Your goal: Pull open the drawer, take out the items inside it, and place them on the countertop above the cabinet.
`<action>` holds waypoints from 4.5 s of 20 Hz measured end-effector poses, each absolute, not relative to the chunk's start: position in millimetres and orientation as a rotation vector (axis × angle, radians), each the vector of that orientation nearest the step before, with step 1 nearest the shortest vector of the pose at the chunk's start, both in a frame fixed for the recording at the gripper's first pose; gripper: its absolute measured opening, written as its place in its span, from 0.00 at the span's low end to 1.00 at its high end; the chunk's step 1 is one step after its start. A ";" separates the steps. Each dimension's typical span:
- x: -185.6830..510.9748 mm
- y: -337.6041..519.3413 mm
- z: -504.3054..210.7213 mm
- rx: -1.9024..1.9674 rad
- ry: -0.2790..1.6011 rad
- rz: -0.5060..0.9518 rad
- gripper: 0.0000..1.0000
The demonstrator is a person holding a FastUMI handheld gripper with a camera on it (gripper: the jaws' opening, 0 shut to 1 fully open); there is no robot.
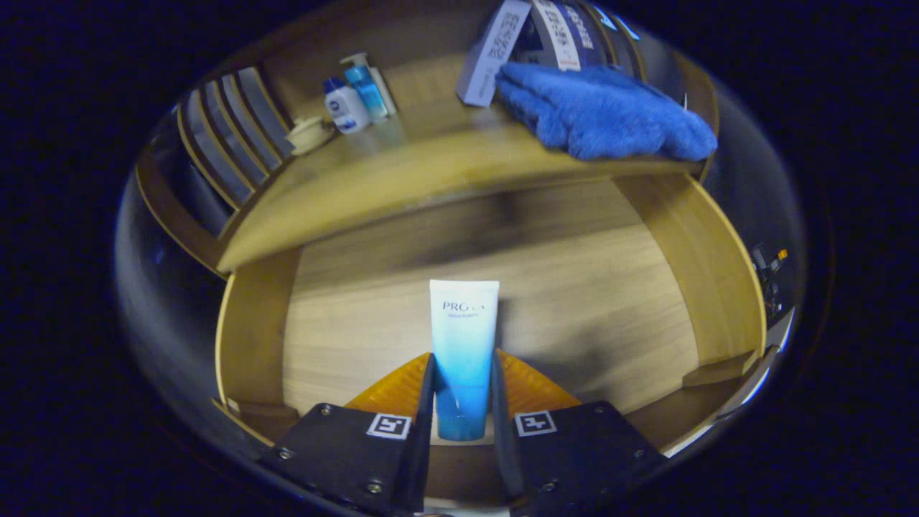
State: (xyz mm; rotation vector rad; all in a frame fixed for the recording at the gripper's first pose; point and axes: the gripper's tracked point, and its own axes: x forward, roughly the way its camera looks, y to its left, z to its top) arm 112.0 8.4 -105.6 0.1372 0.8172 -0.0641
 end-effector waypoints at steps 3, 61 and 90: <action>108.7 5.2 -57.1 0.060 0.678 -0.064 0.38; 46.6 43.5 126.6 -0.046 -0.052 -0.071 1.00; -61.3 14.9 -131.6 -0.085 0.047 -0.074 1.00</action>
